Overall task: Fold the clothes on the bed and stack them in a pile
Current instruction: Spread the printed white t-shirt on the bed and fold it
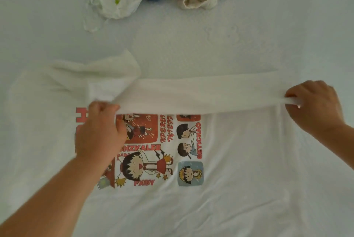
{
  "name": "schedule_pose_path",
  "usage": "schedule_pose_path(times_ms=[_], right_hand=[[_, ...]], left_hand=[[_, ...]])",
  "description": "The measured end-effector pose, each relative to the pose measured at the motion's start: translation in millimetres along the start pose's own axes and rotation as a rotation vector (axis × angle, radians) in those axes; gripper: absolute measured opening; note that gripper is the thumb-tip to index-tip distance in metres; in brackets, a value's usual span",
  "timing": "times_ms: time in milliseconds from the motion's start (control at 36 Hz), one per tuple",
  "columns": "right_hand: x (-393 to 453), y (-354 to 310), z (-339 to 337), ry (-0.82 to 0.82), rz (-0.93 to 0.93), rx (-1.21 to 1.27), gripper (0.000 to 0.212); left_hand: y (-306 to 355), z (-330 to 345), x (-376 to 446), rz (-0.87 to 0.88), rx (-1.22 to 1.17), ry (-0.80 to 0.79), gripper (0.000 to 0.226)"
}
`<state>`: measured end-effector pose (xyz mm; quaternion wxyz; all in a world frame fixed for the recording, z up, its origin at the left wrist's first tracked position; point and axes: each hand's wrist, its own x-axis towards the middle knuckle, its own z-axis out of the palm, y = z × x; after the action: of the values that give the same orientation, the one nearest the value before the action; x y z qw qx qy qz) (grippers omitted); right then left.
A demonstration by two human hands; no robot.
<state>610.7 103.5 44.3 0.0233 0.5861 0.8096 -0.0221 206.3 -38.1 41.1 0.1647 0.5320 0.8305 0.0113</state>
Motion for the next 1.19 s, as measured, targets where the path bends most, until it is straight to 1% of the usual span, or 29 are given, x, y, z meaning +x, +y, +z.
schedule_pose_path(times_ms=[28,56,111,167,250,333,417,472,528,556,583,667,750,778,806,861,889,917,944,1028,1083,1139,1194], right_hand=[[-9,-1,7,-0.029,0.003,-0.003,0.01],[-17,0,14,-0.079,0.011,-0.005,0.017],[-28,-2,26,-0.177,0.058,-0.002,0.024],[-35,-6,36,-0.227,0.132,0.042,0.029],[-41,-14,42,-0.234,0.328,0.158,0.041],[-38,-17,41,-0.2,0.528,0.274,0.05],[-30,-18,38,-0.223,0.633,0.352,0.051],[-28,-19,37,-0.186,0.621,0.358,0.042],[-29,-18,35,-0.095,0.561,0.385,0.025],[-29,-17,35,-0.052,0.544,0.426,0.018],[-29,-16,34,-0.022,0.551,0.484,0.015],[-30,-11,26,0.061,0.617,0.598,0.022],[-32,-5,21,0.122,0.596,0.49,0.024],[-34,-3,21,0.096,0.568,0.424,0.025],[-37,-2,22,0.039,0.538,0.361,0.026],[-42,-2,25,-0.125,0.474,0.278,0.028],[-45,-4,26,-0.19,0.443,0.262,0.029],[-47,-8,25,-0.225,0.423,0.259,0.031],[-48,-13,23,-0.23,0.419,0.261,0.034],[-47,-35,10,-0.165,0.408,0.268,0.04],[-48,-59,1,-0.162,0.344,0.307,0.037],[-49,-90,-6,-0.221,0.277,0.39,0.032],[-51,-127,-10,-0.307,0.231,0.503,0.027]], left_hand=[[0,11,-10,-0.044,-0.012,-0.035,0.043],[1,22,-19,-0.091,-0.025,-0.071,0.047],[3,41,-33,-0.157,-0.034,-0.121,0.057],[4,51,-39,-0.166,-0.016,-0.113,0.061],[1,53,-41,-0.159,-0.083,-0.048,0.053],[-5,44,-37,-0.095,-0.195,0.046,0.043],[-10,30,-32,0.005,-0.176,0.174,0.028],[-10,25,-30,0.037,-0.135,0.231,0.02],[-9,23,-30,0.046,-0.137,0.258,0.015],[-9,24,-30,0.042,-0.145,0.268,0.015],[-9,24,-30,0.035,-0.157,0.279,0.015],[-12,27,-34,0.061,-0.205,0.338,0.014],[-12,34,-43,0.144,-0.214,0.389,0.014],[-13,37,-46,0.153,-0.215,0.359,0.014],[-13,42,-49,0.145,-0.209,0.279,0.016],[-14,51,-54,0.07,-0.156,0.045,0.025],[-15,54,-56,0.038,-0.124,-0.037,0.03],[-15,54,-57,0.032,-0.108,-0.065,0.033],[-13,53,-58,0.037,-0.109,-0.064,0.033],[-8,37,-62,0.063,-0.141,-0.041,0.03],[-6,23,-68,0.085,-0.17,-0.022,0.026],[-5,9,-78,0.116,-0.2,-0.02,0.021],[-10,0,-87,0.097,-0.223,-0.026,0.017]])
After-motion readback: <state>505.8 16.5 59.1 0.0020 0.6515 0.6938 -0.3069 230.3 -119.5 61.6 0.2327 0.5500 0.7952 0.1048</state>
